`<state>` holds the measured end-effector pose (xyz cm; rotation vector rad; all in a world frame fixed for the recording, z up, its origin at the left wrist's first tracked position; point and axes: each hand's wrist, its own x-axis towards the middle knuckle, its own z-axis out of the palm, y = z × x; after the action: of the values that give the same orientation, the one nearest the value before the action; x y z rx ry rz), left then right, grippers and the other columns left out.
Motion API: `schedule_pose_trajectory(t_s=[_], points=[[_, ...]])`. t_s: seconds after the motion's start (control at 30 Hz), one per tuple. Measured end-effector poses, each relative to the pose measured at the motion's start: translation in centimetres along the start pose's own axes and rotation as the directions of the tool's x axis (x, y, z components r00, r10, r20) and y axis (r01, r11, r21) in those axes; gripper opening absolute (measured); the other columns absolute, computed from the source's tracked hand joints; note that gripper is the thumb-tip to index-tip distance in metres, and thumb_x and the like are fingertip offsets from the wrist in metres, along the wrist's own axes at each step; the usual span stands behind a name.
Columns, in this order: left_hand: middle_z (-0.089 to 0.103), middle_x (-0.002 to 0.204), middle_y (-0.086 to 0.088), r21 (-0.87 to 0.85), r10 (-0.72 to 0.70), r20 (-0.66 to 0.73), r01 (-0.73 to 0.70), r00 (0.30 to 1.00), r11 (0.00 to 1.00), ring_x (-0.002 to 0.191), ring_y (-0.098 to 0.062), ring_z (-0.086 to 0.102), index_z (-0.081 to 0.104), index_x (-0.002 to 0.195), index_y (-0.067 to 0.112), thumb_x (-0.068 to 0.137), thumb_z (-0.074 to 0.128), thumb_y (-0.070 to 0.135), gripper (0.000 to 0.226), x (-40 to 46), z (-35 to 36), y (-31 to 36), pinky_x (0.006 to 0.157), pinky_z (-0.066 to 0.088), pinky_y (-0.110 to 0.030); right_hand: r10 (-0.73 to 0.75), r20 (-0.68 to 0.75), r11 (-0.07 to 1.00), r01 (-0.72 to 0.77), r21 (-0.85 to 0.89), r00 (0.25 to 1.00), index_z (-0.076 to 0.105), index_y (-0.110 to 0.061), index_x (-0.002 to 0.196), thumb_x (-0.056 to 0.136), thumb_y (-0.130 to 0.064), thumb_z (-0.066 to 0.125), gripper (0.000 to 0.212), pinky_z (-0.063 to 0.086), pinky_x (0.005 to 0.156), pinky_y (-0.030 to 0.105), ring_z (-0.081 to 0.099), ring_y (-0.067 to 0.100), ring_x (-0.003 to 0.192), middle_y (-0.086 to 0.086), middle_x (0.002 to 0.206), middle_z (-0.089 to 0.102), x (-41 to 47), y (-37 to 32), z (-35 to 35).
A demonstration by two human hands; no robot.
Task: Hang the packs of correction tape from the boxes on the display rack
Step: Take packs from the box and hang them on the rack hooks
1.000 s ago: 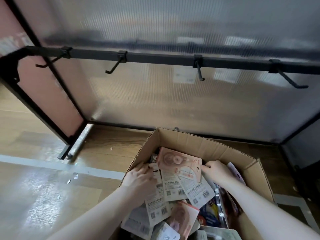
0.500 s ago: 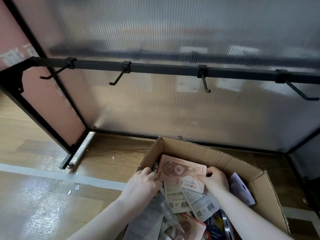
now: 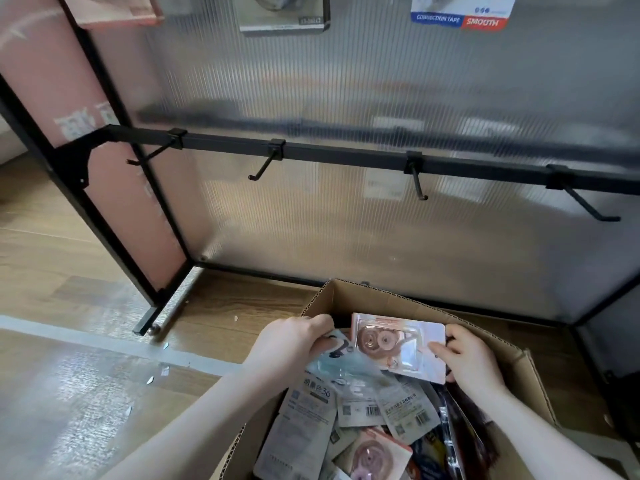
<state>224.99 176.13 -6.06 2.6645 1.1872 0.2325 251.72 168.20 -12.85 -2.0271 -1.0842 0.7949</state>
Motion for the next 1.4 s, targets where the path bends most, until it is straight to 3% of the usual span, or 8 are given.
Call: schedule_pose_trajectory(t_s=[0.23,0.33,0.47,0.6,0.83,1.0,1.23,1.4], points=[[0.062,0.083,-0.004,-0.063,-0.098,-0.025,0.096,0.995,0.993,0.08,-0.028,0.056,0.046,0.09,0.018,0.094,0.045,0.041,0.024,-0.1,-0.8,0.1,0.061,0.037,-0.032,-0.054,-0.015,0.995,0.052,-0.08,0.998,0.054,-0.032,0.08,0.085,-0.017,0.062,0.017,0.052,0.057,0.048,0.061,0.033,0.065,0.01,0.063,0.062,-0.8,-0.6,-1.0],[0.057,0.081,-0.004,-0.082,-0.103,0.088,0.111,0.991,0.991,0.08,-0.028,0.055,0.045,0.084,0.016,0.093,0.051,0.032,0.019,-0.4,-0.9,-0.1,0.063,0.039,-0.032,-0.065,-0.02,0.992,0.062,-0.112,0.998,0.056,-0.029,0.081,0.085,-0.014,0.063,0.017,0.051,0.057,0.047,0.061,0.029,0.061,0.008,0.063,0.063,-1.0,-1.1,-1.1],[0.058,0.092,-0.006,-0.03,-0.15,0.247,0.162,0.957,0.986,0.087,-0.028,0.055,0.05,0.097,0.013,0.092,0.05,0.02,0.009,-0.7,-1.0,-0.2,0.069,0.044,-0.033,-0.058,-0.007,0.983,0.056,-0.177,0.998,0.057,-0.026,0.085,0.083,-0.007,0.062,0.019,0.05,0.057,0.041,0.06,0.023,0.054,0.003,0.061,0.06,-1.4,-1.9,-1.3],[0.059,0.106,-0.005,-0.038,-0.138,0.283,0.154,0.949,0.987,0.097,-0.025,0.055,0.053,0.11,0.017,0.089,0.05,0.01,0.022,-0.8,-1.3,-0.1,0.074,0.043,-0.029,-0.033,0.003,0.975,0.033,-0.22,0.999,0.054,-0.033,0.082,0.08,-0.003,0.064,0.032,0.047,0.058,0.035,0.058,0.019,0.056,0.0,0.064,0.058,-1.7,-2.3,-1.6],[0.062,0.085,0.007,0.078,-0.186,0.237,0.172,0.954,0.982,0.085,-0.017,0.06,0.066,0.089,0.021,0.08,0.065,0.033,0.015,-0.4,-2.8,0.1,0.067,0.043,-0.023,-0.07,-0.047,0.982,0.061,-0.176,0.996,0.067,-0.026,0.073,0.079,-0.009,0.068,0.018,0.047,0.062,0.031,0.064,0.016,0.069,-0.007,0.067,0.068,-1.4,-3.4,-1.7],[0.058,0.08,0.009,0.078,-0.205,0.123,0.196,0.971,0.977,0.078,-0.014,0.055,0.06,0.079,0.028,0.082,0.061,0.037,0.01,0.1,-4.5,0.1,0.06,0.037,-0.022,-0.122,-0.092,0.991,0.116,-0.067,0.988,0.064,-0.033,0.063,0.079,-0.011,0.069,0.028,0.046,0.067,0.03,0.063,0.012,0.073,-0.011,0.071,0.069,-1.0,-6.1,-3.1],[0.061,0.092,0.012,0.06,-0.22,0.097,0.215,0.971,0.975,0.086,-0.01,0.056,0.064,0.096,0.026,0.088,0.055,0.042,0.02,1.2,-12.8,3.5,0.07,0.046,-0.024,-0.216,-0.073,0.924,0.18,-0.338,0.974,0.07,-0.022,0.081,0.085,-0.022,0.063,0.008,0.047,0.068,0.032,0.059,0.012,0.077,-0.009,0.082,0.066,-3.7,-13.9,-10.0],[0.064,0.097,0.01,0.035,-0.171,0.089,0.169,0.981,0.985,0.09,-0.011,0.058,0.063,0.098,0.028,0.088,0.054,0.042,0.019,2.5,-23.4,7.1,0.065,0.038,-0.023,-0.244,-0.02,0.892,0.216,-0.397,0.97,0.07,-0.021,0.08,0.083,-0.022,0.066,0.005,0.045,0.065,0.031,0.06,0.014,0.075,-0.008,0.081,0.067,-7.1,-22.6,-16.3]])
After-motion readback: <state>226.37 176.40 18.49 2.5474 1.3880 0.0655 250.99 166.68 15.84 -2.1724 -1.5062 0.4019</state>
